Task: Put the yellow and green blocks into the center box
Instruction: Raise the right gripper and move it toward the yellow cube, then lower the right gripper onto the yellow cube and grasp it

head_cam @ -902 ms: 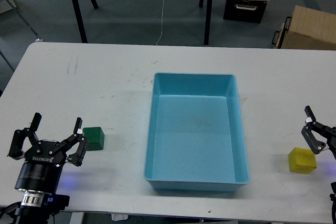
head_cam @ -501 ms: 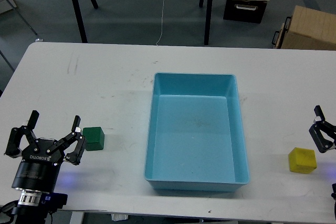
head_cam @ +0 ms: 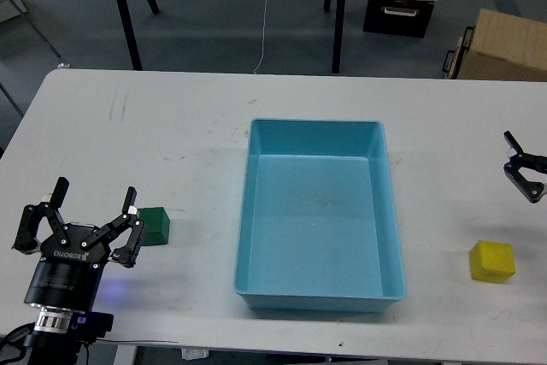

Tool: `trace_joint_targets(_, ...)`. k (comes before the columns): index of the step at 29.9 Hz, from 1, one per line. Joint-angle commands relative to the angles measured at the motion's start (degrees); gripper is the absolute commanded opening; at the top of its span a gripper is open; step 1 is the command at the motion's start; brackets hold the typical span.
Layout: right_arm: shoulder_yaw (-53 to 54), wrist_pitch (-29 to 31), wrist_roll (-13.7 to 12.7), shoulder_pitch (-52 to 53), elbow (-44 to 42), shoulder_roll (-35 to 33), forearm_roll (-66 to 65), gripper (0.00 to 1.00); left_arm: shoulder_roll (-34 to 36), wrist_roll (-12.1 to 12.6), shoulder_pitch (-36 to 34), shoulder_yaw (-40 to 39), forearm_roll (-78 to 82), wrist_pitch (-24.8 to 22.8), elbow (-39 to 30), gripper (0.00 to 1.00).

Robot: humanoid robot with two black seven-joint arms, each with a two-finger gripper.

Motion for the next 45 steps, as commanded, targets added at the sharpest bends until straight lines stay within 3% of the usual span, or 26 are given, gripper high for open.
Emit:
trace_joint_targets(1,-17.01,-0.18,-3.24,14.62,0.12,-3.91,-6.41,1.0,-0.13,0.01,-0.04,0.06,-0.01,0.0,0.11,1.0)
trace_joint_targets(7,-39.43,0.96,-6.4,36.07,0.73,-6.46,-23.04,1.0,-0.05,0.01,-0.13,0.06,-0.01,0.0,0.11,1.0)
trace_joint_targets(11,-53.32,6.92,-7.72,48.64,0.82,-6.2,-29.97,1.0,-0.13,0.01,0.05,0.15,0.08,0.0,0.11,1.0)
trace_joint_targets(17,-69.42,9.57,-8.43,56.05,0.47,-5.14,-49.38,1.0,-0.13,0.01,0.05,0.68,1.04,0.0,0.2,1.0)
trace_joint_targets(20,-71.45,11.15,-8.43,55.35,0.38,-5.84,-55.64,1.0,-0.13,0.01,0.13,0.68,1.13,0.0,0.2,1.0)
trace_joint_targets(31,-71.11,11.16,-9.13,51.05,1.0,-6.9,-57.32,1.0,-0.13,0.01,0.13,1.56,1.13,0.0,1.07,1.0)
trace_joint_targets(41,-70.32,5.62,-9.31,46.65,0.65,-2.15,-57.68,0.98,-0.13,0.01,0.22,1.56,1.22,0.0,2.13,1.0)
trace_joint_targets(43,-70.32,5.36,-9.48,46.56,0.65,-1.98,-57.59,0.9,-0.13,0.01,0.22,1.56,1.22,0.0,2.39,1.0)
trace_joint_targets(45,-70.32,5.35,-10.44,46.3,0.73,-1.98,-57.42,0.67,-0.13,0.01,0.31,1.56,1.13,0.0,2.39,1.0)
